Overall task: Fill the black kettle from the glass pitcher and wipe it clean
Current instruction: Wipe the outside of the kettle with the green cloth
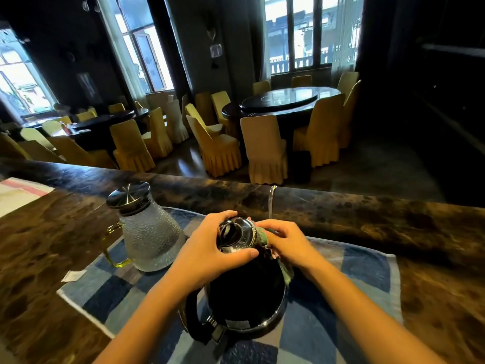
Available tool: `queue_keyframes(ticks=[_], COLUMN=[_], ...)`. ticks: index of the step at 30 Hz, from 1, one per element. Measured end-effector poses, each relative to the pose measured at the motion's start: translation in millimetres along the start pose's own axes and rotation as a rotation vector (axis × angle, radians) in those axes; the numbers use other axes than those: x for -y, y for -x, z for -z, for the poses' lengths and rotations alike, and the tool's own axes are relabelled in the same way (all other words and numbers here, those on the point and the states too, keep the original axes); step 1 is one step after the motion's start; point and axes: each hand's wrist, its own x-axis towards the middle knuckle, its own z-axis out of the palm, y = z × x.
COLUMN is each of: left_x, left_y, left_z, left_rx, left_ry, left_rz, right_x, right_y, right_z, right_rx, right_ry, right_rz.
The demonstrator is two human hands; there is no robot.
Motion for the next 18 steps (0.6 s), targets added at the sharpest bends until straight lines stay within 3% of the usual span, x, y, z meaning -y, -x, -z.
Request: queue_keyframes(ticks=[3, 7, 12, 14, 16, 18], left_x=[-0.2, -1.4, -1.7, -1.9, -1.8, -2.1], left_y=[-2.7, -8.3, -8.4, -7.9, -7.0, -6.8], left_z=[-0.9, -0.4, -0.6, -0.7, 0.0, 0.0], left_rx=[-0.004, 0.027, 0.048, 0.043, 0.041, 0.051], left_ry=[-0.008, -0.015, -0.001, 0.003, 0.004, 0.003], left_rz=[-0.019, -0.014, -0.004, -0.003, -0.001, -0.005], right_x=[-2.3, -13.5, -18.6, -33.7, -39.4, -38.8], right_y=[-5.2, -3.7, -10.8, -10.9, -7.8, -13.8], right_z=[12.0, 26.5, 31.2, 39.0, 36.6, 30.8], right_rx=[0.046, 0.090, 0.139, -0.060, -0.493, -0.906], right_ry=[0.139, 0.622, 1.294, 1.160, 0.654, 0.009], right_rz=[0.030, 0.035, 0.310, 0.421, 0.312, 0.043])
